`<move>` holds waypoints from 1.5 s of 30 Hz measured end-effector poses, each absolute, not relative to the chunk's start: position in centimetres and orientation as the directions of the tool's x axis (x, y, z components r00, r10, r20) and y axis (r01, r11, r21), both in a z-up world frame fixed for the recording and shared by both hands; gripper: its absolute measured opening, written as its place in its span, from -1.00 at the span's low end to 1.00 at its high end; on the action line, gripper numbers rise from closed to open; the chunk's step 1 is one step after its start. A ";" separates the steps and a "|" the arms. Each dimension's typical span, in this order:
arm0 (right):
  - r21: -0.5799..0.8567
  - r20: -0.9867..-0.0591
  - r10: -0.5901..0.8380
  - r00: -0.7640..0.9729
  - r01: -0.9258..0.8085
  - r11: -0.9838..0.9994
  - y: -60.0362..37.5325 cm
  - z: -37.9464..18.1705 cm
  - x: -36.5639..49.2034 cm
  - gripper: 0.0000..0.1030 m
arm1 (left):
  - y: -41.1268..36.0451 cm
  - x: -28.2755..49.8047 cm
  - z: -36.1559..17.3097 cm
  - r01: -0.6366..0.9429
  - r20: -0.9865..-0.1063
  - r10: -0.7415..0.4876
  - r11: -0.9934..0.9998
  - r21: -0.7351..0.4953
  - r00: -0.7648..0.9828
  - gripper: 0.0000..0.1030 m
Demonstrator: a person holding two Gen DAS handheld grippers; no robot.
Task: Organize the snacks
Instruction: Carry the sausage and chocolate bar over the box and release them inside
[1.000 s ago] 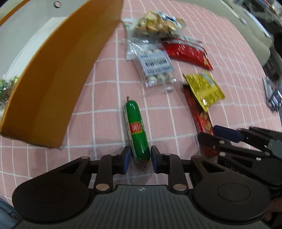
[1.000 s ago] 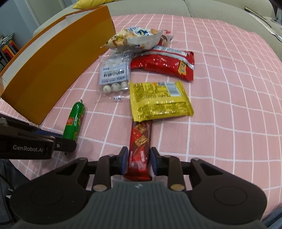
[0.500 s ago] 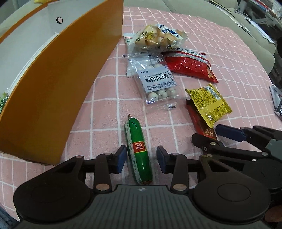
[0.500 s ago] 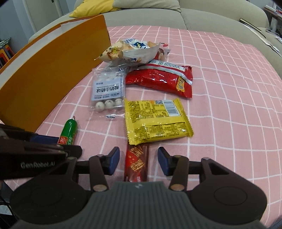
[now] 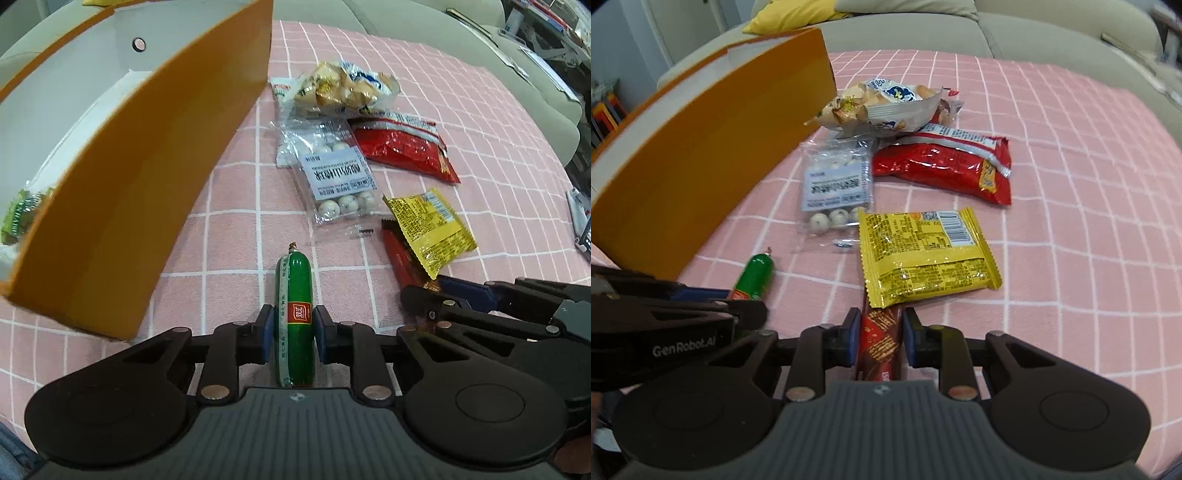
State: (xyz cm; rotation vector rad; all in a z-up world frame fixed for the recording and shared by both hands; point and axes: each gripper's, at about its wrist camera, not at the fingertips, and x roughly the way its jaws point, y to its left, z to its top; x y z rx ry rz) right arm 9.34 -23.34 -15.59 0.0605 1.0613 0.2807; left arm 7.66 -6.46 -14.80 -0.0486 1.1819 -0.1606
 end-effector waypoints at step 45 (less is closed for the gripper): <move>0.281 -0.635 0.556 0.535 -0.510 0.813 -10.1 1.0 13.7 -0.60 | 8.3 10.7 1.4 -0.015 -0.793 -0.132 0.984 -0.175 0.595 -0.52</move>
